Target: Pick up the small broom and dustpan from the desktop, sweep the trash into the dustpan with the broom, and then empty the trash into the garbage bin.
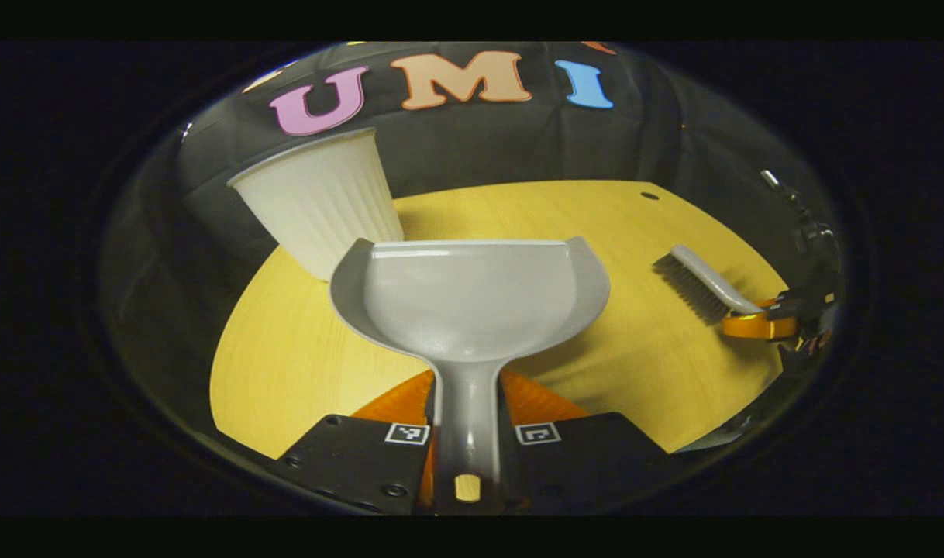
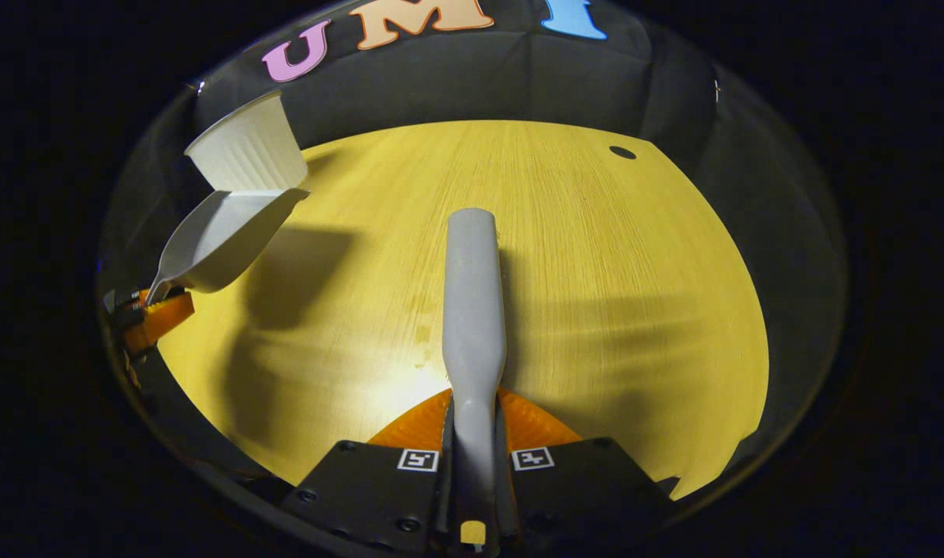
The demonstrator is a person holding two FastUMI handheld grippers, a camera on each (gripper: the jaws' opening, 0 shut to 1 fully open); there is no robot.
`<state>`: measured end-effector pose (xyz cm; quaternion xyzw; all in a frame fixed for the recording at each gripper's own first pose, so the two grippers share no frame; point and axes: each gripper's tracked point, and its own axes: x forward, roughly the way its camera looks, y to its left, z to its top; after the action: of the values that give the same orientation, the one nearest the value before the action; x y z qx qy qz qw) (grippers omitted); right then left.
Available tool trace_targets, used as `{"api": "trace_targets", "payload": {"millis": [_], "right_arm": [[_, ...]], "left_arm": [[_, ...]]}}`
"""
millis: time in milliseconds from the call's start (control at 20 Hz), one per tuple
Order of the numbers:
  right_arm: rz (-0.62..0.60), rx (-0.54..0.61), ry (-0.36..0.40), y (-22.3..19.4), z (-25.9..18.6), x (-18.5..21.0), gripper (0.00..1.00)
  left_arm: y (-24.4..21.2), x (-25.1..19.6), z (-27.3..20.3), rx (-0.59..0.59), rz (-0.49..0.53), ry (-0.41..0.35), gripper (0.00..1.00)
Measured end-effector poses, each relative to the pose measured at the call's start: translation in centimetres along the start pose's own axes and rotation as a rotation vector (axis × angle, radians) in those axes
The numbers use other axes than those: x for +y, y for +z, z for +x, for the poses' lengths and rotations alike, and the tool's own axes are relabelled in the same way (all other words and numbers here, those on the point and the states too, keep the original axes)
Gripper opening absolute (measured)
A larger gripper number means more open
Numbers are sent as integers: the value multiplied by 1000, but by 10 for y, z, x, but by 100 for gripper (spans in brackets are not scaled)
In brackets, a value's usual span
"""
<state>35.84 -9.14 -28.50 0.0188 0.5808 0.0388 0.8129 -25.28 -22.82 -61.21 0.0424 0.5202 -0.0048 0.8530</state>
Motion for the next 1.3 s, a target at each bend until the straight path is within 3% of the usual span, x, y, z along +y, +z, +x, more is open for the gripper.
{"api": "trace_targets", "payload": {"millis": [150,550,650,700,800,900,1000,1050,1150,1300], "right_arm": [[9,15,-12,5,-11,-1,16],[30,47,0,3,-16,4,23],[32,31,12,4,-20,7,24],[31,28,17,1,-25,7,24],[26,20,31,2,-29,10,33],[13,-7,40,6,-39,10,54],[-3,-54,50,13,-58,13,66],[-13,-92,51,17,-69,13,93],[-25,-189,74,31,-93,15,93],[-43,-496,146,77,-149,27,93]], "left_arm": [[-16,1,6,57,-23,-3,26],[-44,-3,12,118,-104,-19,29],[-40,-10,12,89,-76,-53,34],[-41,-13,10,85,-68,-61,48],[-41,-17,8,82,-69,-62,65],[-36,-17,-5,55,-68,-49,98],[-21,-13,-16,3,-46,-24,100],[-9,-10,-25,-37,-33,-3,97],[24,-2,-51,-151,-16,42,100],[79,-13,-91,-340,-23,56,96]]}}
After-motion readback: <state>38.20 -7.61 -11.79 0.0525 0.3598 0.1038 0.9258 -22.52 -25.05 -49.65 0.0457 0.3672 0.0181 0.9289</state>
